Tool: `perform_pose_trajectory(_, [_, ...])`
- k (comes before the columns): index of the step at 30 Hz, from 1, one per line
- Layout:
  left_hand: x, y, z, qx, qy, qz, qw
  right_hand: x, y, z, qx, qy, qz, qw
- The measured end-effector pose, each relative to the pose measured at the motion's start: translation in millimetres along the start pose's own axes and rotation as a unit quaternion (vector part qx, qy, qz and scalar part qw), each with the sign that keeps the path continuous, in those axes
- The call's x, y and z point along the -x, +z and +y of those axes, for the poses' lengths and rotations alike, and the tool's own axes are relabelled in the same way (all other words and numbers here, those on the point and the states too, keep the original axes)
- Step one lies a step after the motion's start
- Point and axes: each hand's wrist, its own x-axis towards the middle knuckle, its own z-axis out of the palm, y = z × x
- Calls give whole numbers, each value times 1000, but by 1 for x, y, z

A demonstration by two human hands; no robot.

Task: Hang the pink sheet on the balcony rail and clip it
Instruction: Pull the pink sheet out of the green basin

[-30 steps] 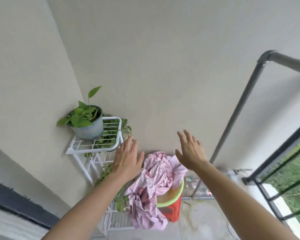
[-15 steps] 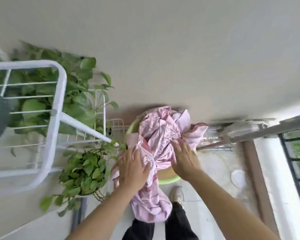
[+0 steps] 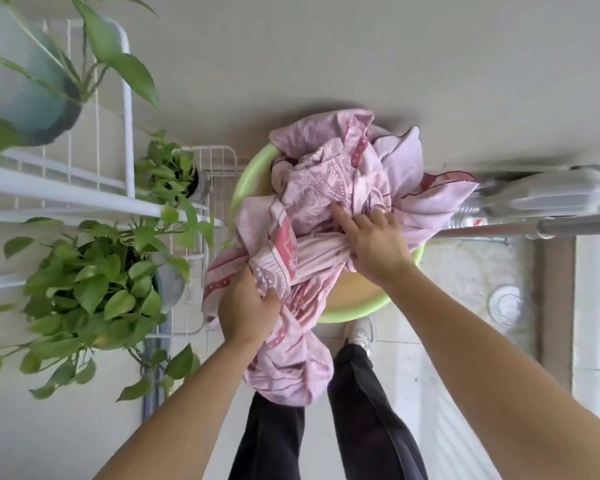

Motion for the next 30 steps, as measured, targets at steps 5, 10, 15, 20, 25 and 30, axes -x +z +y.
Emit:
perform_pose_trajectory(5, [12,-24,42,40,35,78,996,15,-25,26,-39,-10,16,999])
perform_pose_trajectory(10, [24,-50,55,-23,125,120,985,49,-60,24,-76,-17,96,992])
perform_pose_trajectory(15, [64,-78,77,-163,316,57,933,61,-121,-6,-174,-94,183,963])
perform_pose_trajectory(20, [76,-133,115,-75,227,69,969,78,-192,-19,-261,-115,258,923])
perform_pose_trajectory(25, [93,-240,167,39,294,166,940,108,-255,-21,-313,-62,238,917])
perform_pose_trajectory(30, [143,-326,226,143,416,195,876,126,-308,-31,-241,10,288,927])
